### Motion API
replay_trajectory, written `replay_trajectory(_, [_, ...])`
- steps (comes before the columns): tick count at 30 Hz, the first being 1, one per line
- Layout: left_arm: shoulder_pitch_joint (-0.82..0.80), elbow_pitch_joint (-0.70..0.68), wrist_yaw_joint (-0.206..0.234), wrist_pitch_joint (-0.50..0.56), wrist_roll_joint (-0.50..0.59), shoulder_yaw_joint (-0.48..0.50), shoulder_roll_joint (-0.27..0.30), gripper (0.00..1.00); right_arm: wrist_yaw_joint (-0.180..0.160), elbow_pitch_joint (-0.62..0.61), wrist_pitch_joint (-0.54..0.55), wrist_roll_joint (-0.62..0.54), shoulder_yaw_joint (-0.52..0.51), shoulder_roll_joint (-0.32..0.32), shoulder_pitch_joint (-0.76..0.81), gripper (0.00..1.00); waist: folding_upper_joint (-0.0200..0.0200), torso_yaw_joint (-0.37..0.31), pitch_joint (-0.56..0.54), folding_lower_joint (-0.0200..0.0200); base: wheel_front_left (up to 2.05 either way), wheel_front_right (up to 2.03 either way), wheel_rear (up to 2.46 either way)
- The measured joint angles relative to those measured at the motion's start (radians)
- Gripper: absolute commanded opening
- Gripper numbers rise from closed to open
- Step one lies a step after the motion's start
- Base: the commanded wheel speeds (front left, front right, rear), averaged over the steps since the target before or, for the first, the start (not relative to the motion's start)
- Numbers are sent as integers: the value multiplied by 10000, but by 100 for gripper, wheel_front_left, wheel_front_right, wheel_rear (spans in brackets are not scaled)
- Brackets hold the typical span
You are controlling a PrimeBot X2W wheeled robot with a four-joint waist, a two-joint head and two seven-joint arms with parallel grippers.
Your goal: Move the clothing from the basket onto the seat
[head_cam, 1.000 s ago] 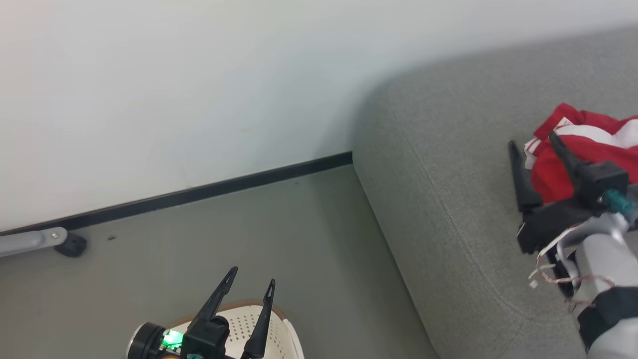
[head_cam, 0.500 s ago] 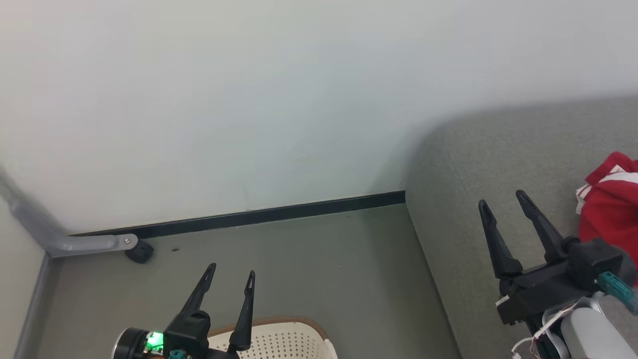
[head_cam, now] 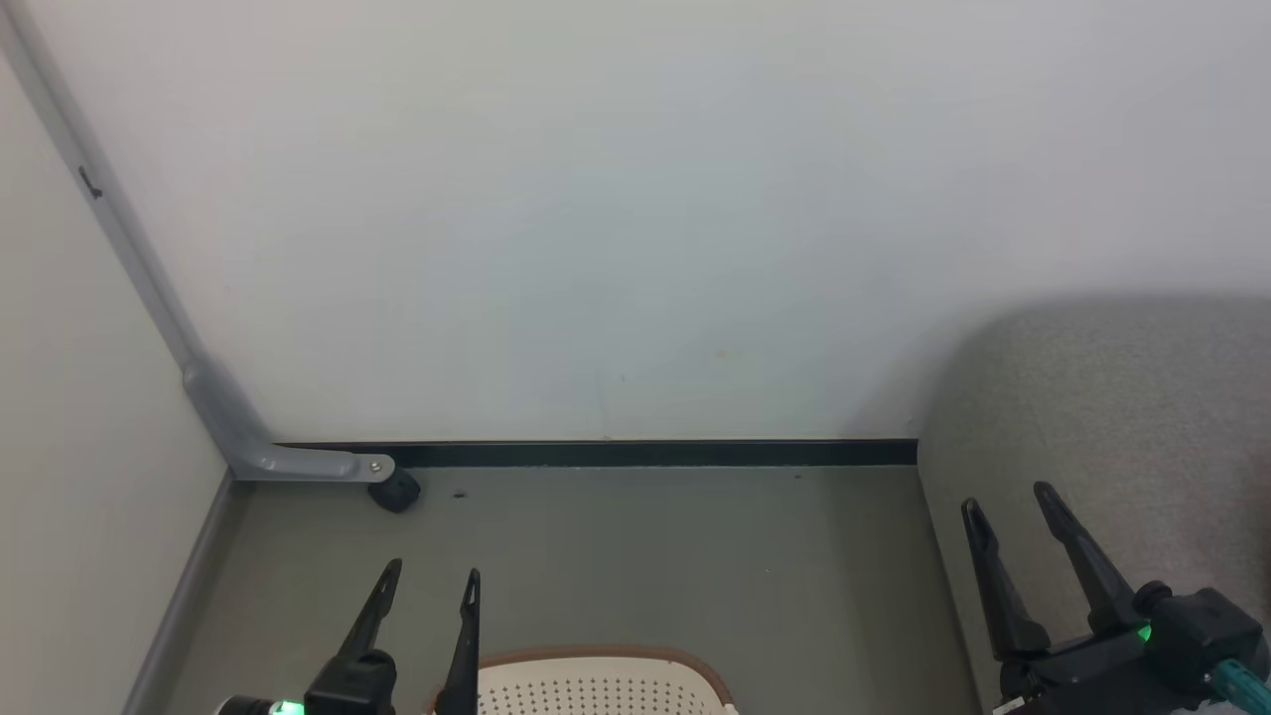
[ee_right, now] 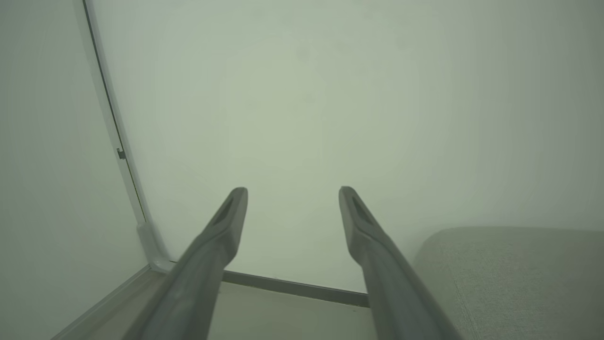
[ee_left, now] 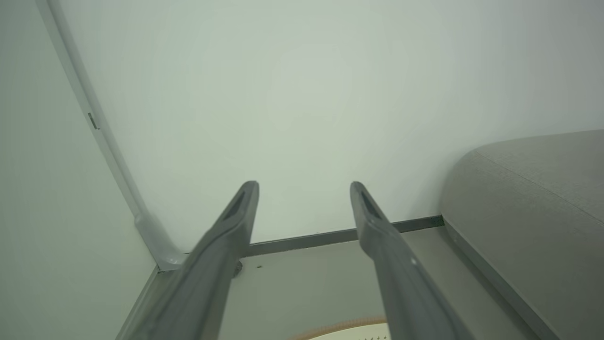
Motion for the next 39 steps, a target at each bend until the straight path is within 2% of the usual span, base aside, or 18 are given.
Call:
replay_trajectory(10, [686,-211,174,0,173,627,13,100,-2,-219,0,13,207,596,758,100,1,633,-245,0,0,0,0])
replay_trajectory(23, [1074,-265,203,0,545,1166,-249,100,-105,-332,0,-199,247,913,1506,100,0,755,-219,1,0,0,0])
replay_trajectory(39, [1171,31,253,0,529,1331,-470,100,-196,-213,0,-577,261,999,1514,100,0,789,-185,1,0,0,0])
